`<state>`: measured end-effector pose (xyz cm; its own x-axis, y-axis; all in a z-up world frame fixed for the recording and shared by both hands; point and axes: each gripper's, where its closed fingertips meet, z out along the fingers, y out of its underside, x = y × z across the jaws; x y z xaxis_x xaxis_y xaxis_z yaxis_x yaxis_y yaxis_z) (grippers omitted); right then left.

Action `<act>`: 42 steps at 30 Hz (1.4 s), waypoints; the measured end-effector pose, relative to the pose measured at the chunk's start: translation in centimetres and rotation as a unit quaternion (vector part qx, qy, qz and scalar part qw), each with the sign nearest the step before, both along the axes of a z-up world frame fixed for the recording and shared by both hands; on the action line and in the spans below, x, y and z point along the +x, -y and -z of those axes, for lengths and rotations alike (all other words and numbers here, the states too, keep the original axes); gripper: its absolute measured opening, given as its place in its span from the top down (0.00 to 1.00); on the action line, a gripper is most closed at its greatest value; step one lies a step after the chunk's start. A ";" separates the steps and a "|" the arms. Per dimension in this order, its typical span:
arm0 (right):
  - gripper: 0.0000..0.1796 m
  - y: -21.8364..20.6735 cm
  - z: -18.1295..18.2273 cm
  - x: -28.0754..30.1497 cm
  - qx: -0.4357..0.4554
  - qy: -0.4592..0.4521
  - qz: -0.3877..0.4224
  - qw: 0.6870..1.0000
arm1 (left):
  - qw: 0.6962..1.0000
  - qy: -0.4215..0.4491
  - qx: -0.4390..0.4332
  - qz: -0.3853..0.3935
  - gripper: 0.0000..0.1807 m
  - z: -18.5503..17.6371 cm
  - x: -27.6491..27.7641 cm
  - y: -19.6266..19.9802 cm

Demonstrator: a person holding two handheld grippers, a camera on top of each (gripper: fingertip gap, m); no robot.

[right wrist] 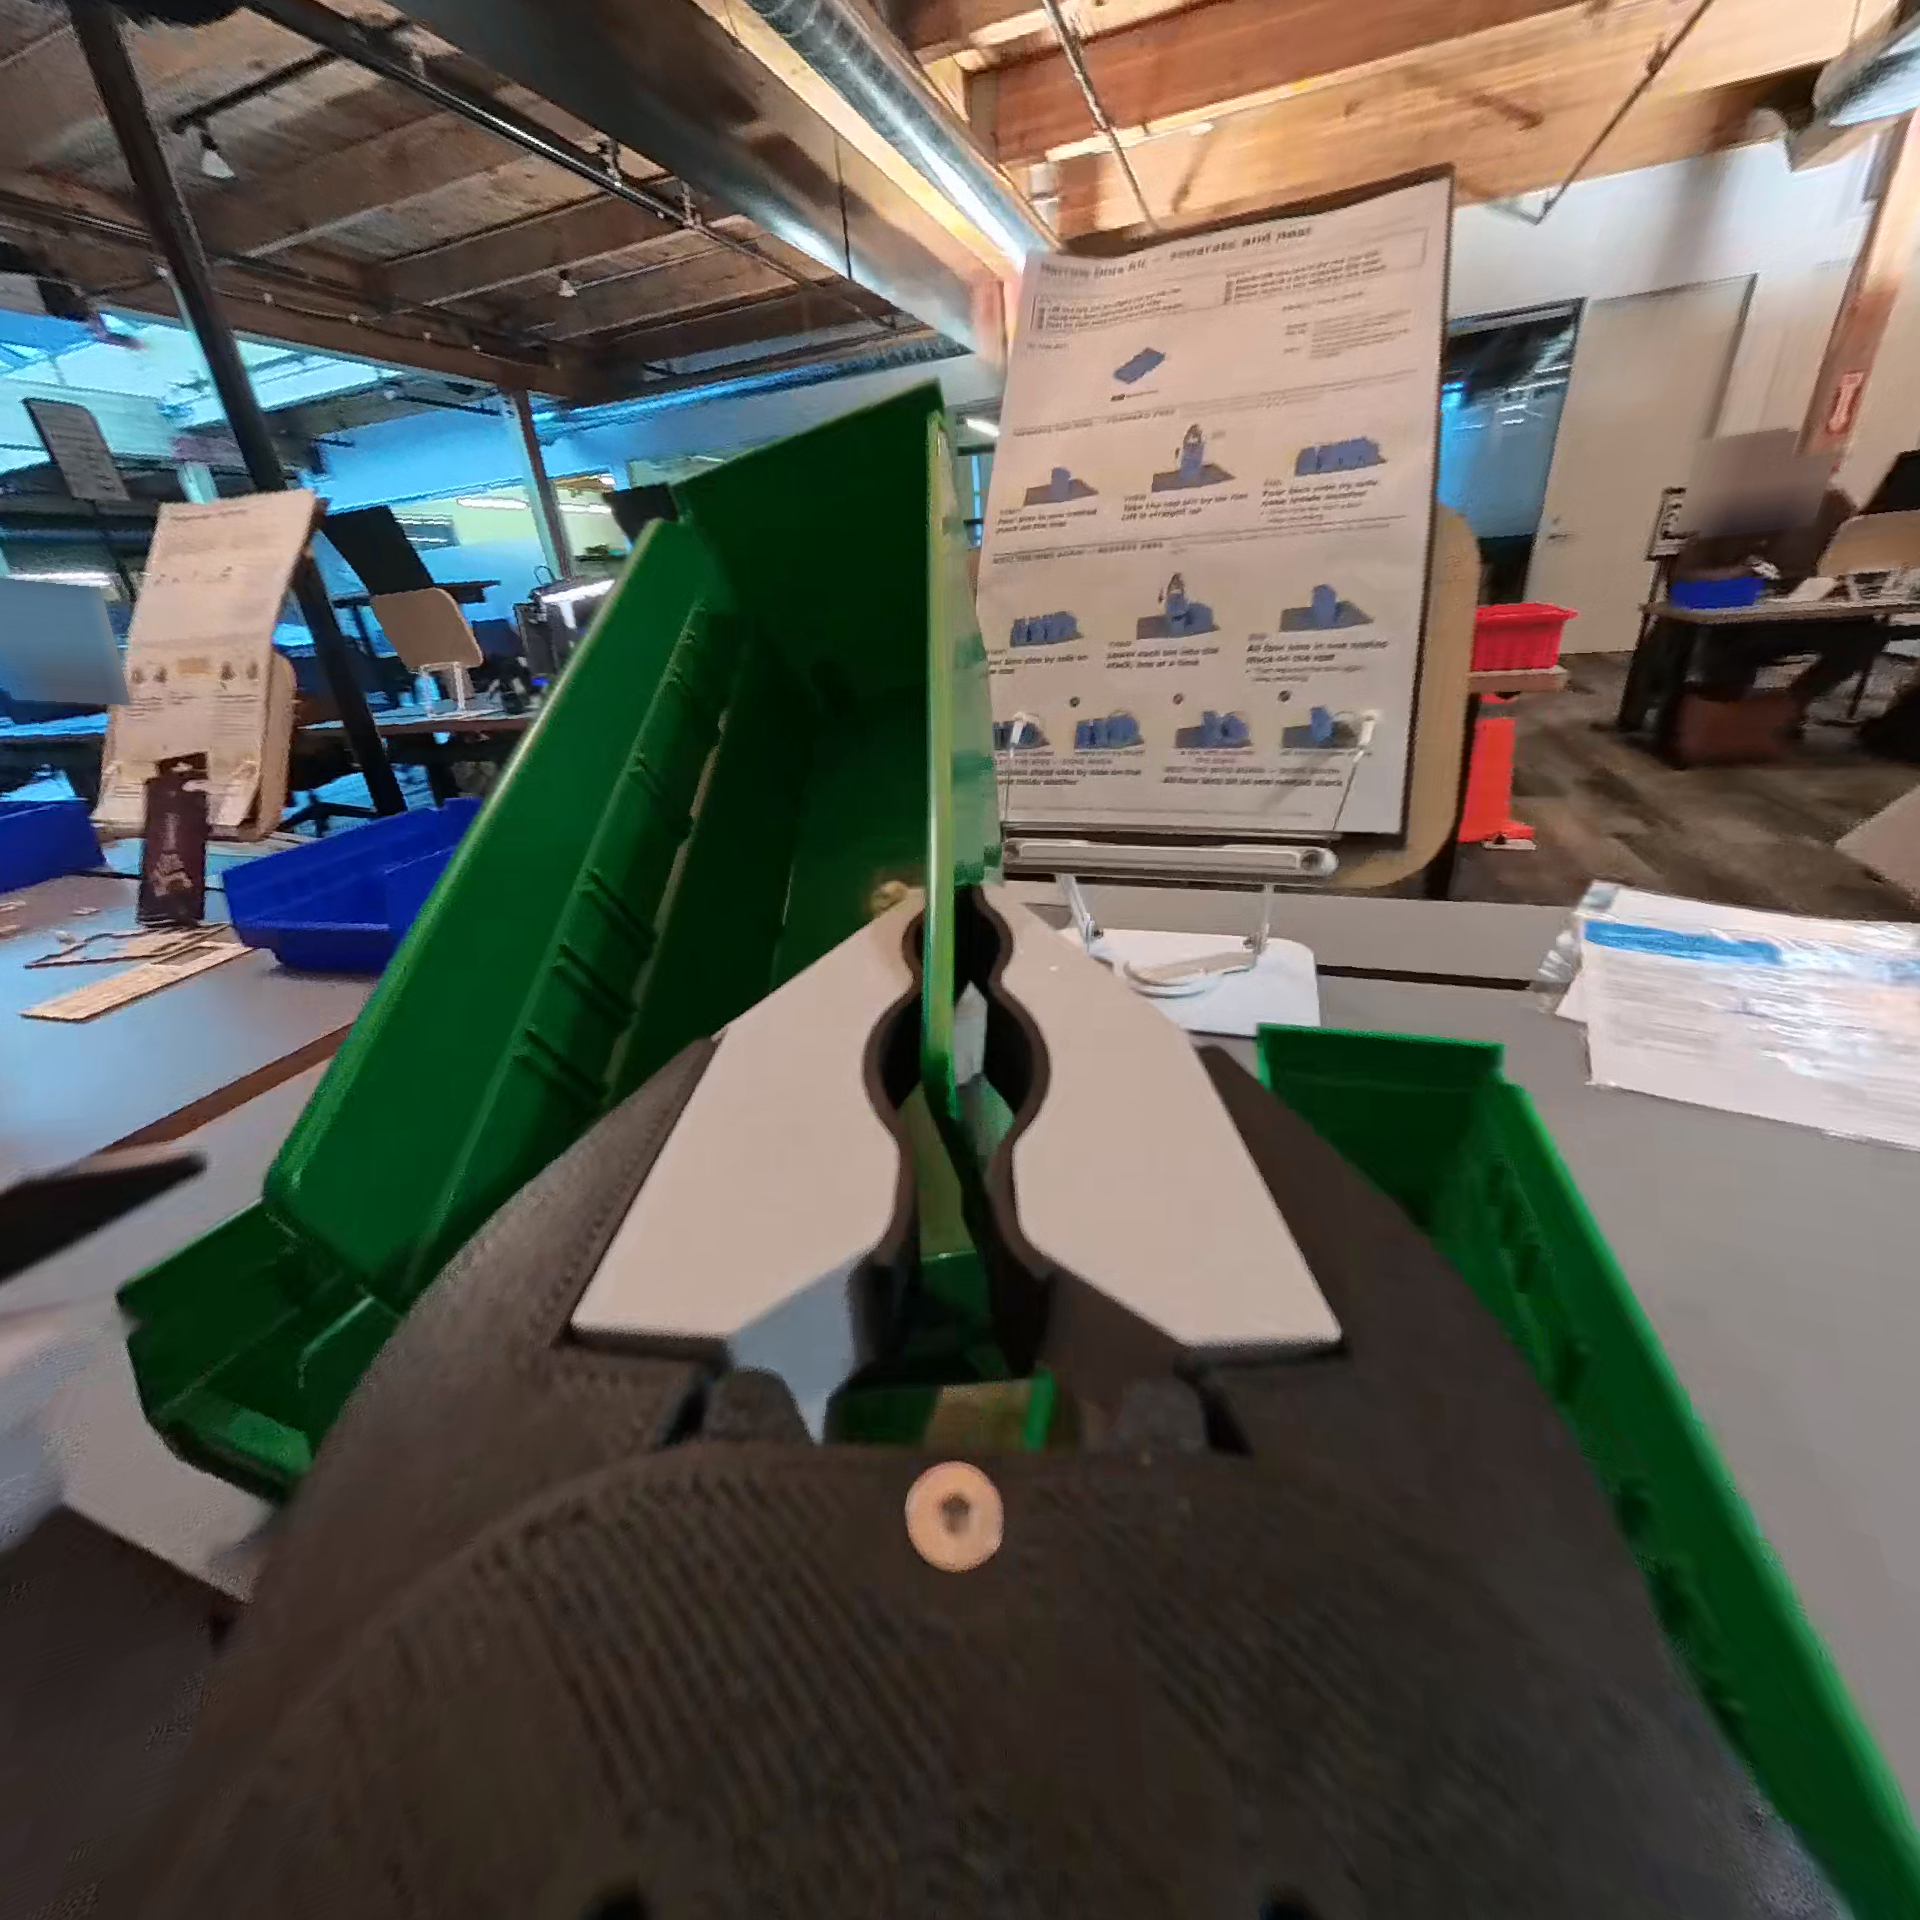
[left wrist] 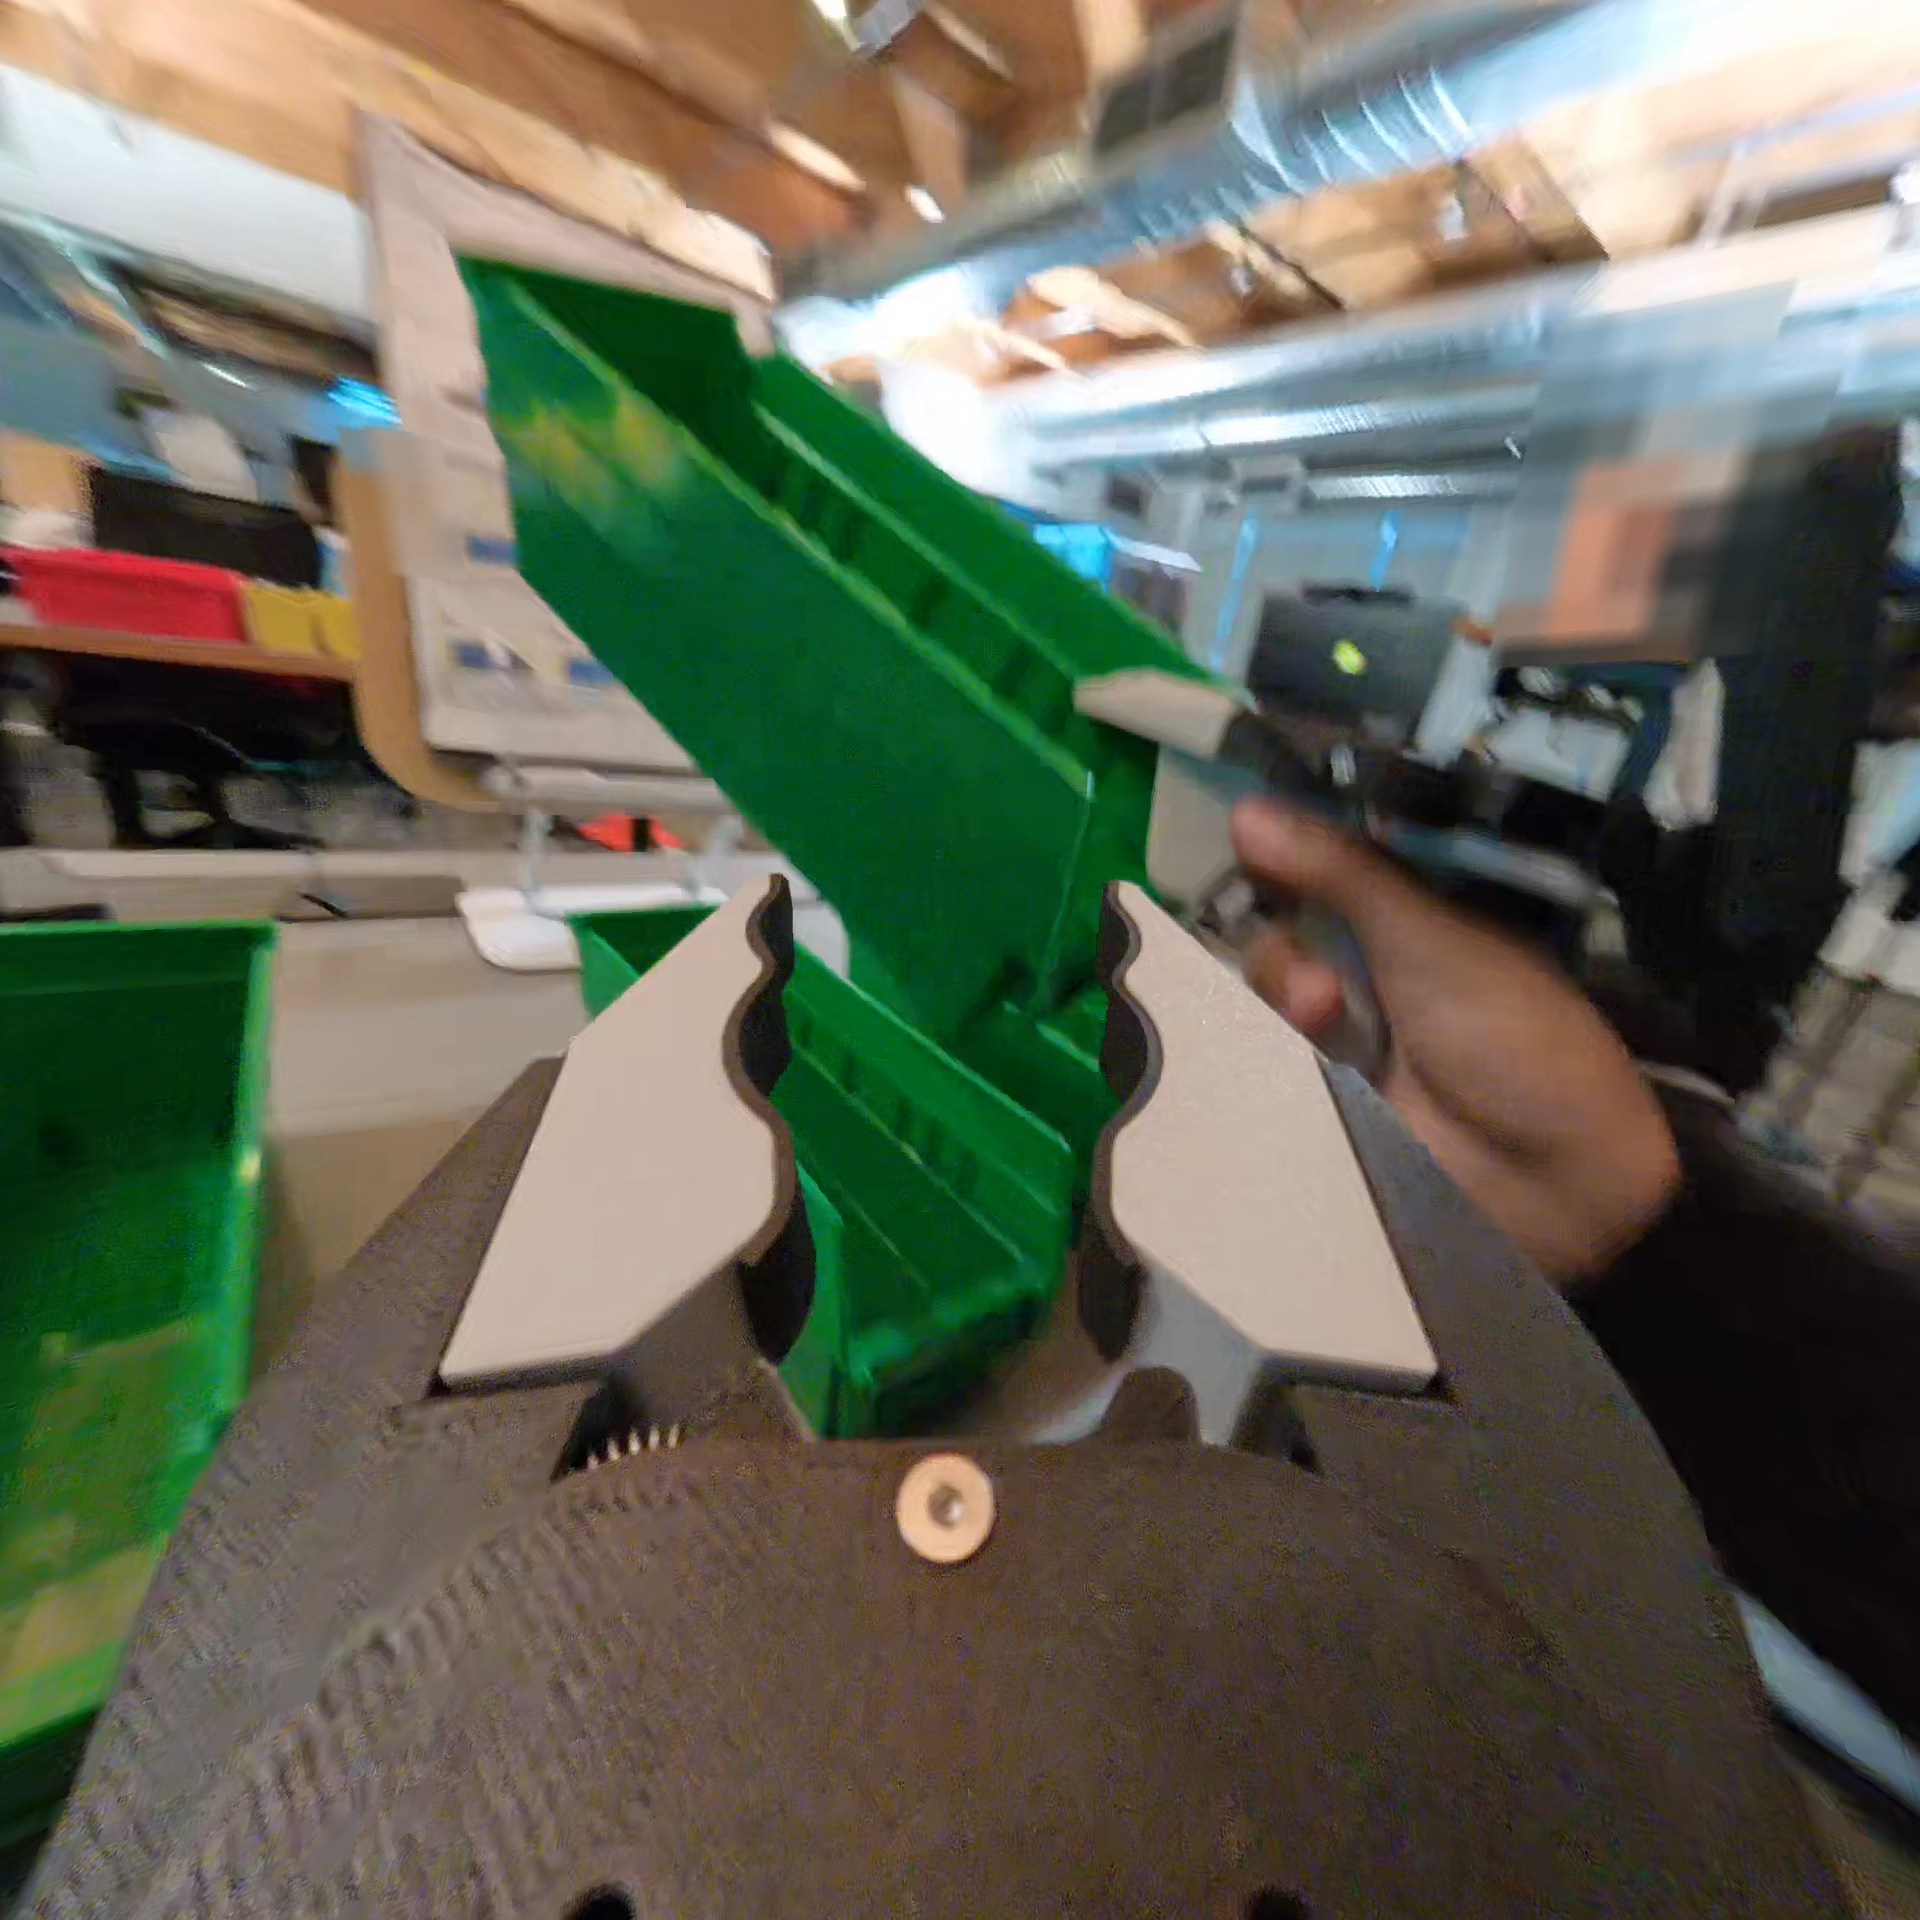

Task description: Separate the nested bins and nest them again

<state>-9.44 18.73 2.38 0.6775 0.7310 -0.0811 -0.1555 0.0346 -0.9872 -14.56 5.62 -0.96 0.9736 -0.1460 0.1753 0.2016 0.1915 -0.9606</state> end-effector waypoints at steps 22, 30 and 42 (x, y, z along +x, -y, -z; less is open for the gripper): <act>0.68 14.8 9.2 -11.7 0.130 0.151 -0.129 0.971 | 0.986 -0.003 0.004 -0.168 1.00 0.4 -17.0 0.2; 0.71 18.0 17.2 -13.9 0.089 0.211 -0.227 0.946 | 0.965 0.059 -0.160 -0.200 0.99 3.7 -25.4 0.7; 0.73 17.2 19.7 -14.1 -0.001 0.203 -0.256 0.945 | 0.946 0.111 -0.248 -0.179 0.98 5.6 -24.8 0.3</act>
